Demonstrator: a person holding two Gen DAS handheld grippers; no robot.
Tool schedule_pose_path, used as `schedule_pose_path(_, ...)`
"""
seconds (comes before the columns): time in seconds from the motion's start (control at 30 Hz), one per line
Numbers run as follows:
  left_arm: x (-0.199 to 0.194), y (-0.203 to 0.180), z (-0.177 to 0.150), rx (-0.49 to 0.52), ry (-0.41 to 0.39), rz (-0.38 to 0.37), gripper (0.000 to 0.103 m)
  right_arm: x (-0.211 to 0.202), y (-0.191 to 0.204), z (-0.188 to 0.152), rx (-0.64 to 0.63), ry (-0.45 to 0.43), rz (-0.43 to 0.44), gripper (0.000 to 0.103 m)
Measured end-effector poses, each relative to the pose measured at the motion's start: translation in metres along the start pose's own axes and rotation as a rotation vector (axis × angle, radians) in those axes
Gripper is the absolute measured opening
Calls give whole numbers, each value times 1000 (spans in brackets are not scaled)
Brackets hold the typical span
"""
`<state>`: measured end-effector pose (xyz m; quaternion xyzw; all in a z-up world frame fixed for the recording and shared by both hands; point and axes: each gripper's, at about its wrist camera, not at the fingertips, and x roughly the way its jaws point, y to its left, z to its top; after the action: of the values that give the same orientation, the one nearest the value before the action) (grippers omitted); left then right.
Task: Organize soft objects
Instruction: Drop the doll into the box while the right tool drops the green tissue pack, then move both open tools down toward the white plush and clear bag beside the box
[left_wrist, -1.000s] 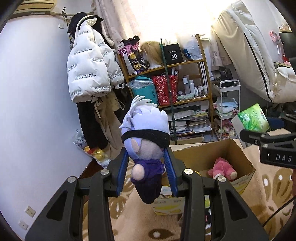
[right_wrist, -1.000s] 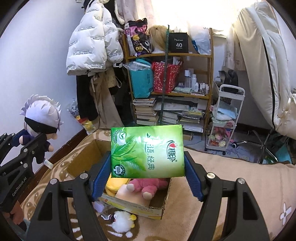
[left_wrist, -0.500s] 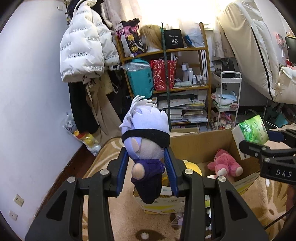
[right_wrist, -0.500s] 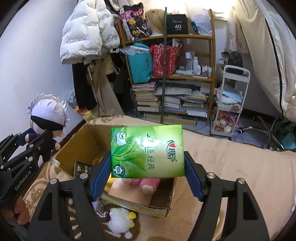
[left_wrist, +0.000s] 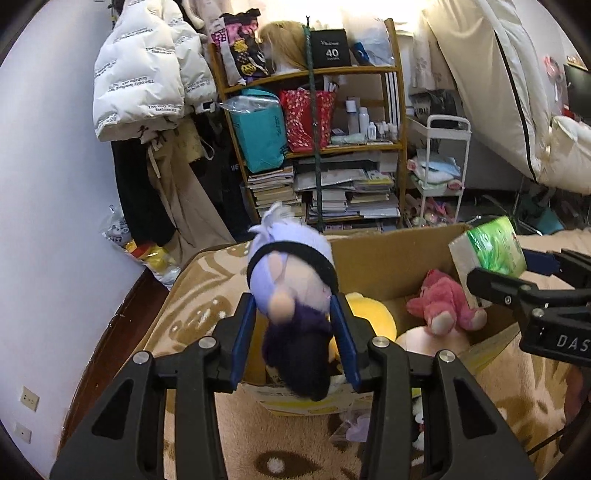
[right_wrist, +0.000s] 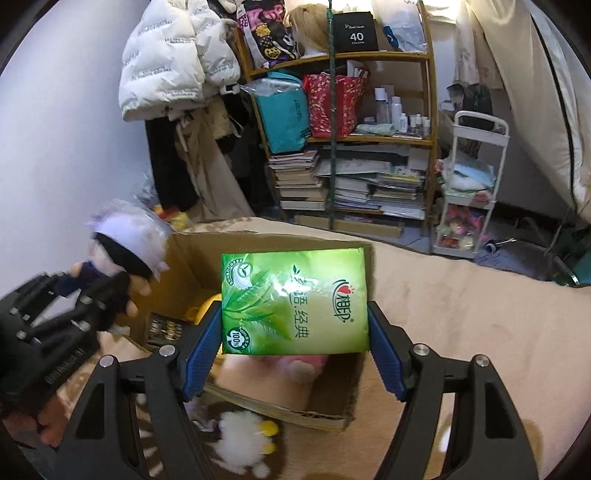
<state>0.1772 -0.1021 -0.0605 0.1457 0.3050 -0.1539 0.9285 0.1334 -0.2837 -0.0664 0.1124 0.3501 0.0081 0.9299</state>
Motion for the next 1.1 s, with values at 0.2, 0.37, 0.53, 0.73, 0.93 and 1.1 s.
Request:
schedule_pose_path(0.2,-1,-2,-2,16,-7,21,58,7,9,-6,-41,28,15,78)
schedule_pose_path(0.37,-7,1,-2,28,-12,90,65,10,13,-8,-74,53,-2,80)
schedule_pose_path(0.53,-12,18,1,-29,8,81,71,4,15,-7,-77,34,-6,94)
schedule_pose_path(0.73,-17,24,-5,-37,30,91,84,-4,17,-10,-86,37,-29,98)
schedule_pose_path(0.93,-22,16,-13,-20,55,93,90,-20,18,-12,-85,14,-44,101)
schedule_pose_path(1.1,-35,15,-21,-27,65,90,95,-37,20,-18,-86,6,-62,101)
